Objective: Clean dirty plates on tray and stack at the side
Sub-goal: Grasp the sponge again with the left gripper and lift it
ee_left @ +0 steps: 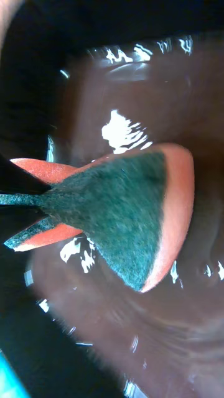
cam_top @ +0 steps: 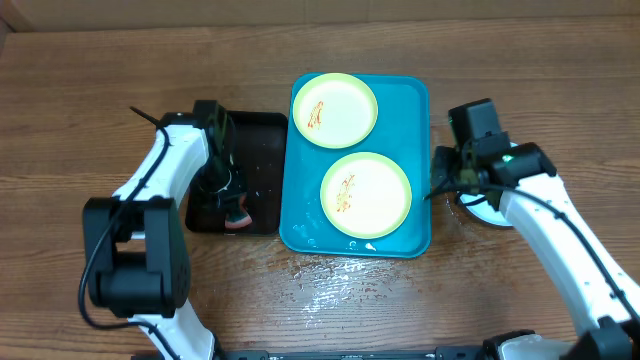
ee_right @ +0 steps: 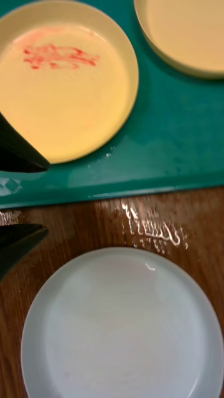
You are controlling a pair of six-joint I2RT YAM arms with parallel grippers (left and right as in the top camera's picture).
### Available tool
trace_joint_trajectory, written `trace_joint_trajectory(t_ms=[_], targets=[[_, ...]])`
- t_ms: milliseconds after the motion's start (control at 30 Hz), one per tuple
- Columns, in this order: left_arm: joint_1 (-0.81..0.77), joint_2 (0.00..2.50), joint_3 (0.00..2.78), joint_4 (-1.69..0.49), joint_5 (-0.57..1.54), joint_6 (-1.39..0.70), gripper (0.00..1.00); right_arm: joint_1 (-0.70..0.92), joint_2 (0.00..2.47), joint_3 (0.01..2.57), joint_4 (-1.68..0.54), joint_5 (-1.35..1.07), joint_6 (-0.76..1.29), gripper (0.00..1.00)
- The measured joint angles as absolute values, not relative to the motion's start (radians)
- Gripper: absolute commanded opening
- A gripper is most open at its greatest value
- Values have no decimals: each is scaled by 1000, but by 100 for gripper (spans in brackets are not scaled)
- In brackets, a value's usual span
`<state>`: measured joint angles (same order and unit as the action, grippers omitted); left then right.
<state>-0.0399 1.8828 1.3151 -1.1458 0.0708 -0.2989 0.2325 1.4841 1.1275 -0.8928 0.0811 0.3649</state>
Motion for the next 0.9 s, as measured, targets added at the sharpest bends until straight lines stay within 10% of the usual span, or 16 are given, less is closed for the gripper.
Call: trace_joint_trajectory(t_ms=[400, 600, 900], targets=[[-40, 1695, 1476, -1222, 35, -299, 4, 212, 1742, 1127, -811, -182, 182, 37], [-40, 1696, 1476, -1226, 29, -291, 4, 239, 1848, 1125, -770, -228, 166, 10], [-40, 1702, 1464, -1176, 25, -288, 4, 323, 1859, 1119, -734, -186, 264, 4]])
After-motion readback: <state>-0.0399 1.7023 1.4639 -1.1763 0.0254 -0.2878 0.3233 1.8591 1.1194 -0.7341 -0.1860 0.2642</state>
